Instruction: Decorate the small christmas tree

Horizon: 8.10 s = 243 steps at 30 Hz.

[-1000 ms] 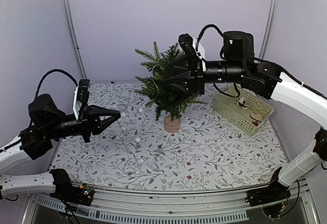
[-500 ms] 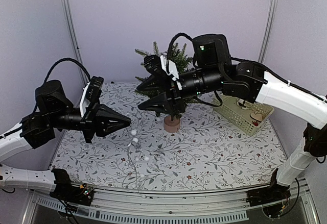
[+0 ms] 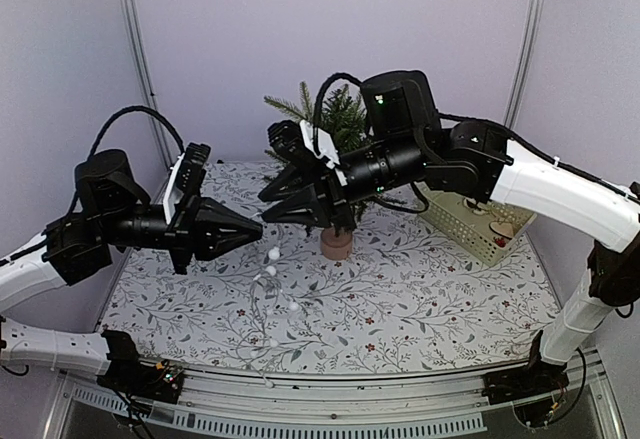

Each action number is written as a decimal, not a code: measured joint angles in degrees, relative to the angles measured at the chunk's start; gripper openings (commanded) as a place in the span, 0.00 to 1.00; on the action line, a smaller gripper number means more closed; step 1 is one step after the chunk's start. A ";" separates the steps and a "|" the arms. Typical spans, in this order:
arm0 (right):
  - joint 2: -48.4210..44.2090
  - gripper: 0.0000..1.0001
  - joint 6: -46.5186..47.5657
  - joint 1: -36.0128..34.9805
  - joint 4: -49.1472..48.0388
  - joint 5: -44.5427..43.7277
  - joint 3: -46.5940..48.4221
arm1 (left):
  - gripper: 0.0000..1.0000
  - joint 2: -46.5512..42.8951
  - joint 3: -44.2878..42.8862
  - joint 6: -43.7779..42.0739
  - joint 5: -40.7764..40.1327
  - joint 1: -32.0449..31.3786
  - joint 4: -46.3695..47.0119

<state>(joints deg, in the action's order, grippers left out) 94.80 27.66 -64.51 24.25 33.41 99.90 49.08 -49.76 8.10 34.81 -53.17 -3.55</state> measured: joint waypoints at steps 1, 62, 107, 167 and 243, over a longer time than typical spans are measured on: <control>0.09 0.17 -0.02 -0.09 0.04 -0.15 0.11 | 0.00 0.13 -0.02 0.00 -0.55 0.00 -0.04; -14.03 0.00 -0.70 -1.11 -12.33 -15.91 -11.04 | 0.41 16.17 12.87 -6.69 -1.51 3.76 29.57; -19.30 0.00 -1.92 -1.05 -14.45 -19.74 -18.01 | 0.00 24.15 9.44 -12.87 -7.78 0.15 29.70; -21.29 0.00 -4.31 6.95 -18.43 -14.27 -10.75 | 0.63 -12.46 27.36 18.84 -17.40 34.51 21.75; -22.32 0.00 -6.47 20.20 -27.93 -35.91 -8.59 | 0.00 4.96 0.57 -9.46 -41.46 14.60 22.38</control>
<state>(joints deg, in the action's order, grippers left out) 72.49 21.19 -44.31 -3.68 -2.50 91.31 54.04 -49.19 -1.37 -6.66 -38.57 18.83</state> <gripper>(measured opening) 0.009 0.017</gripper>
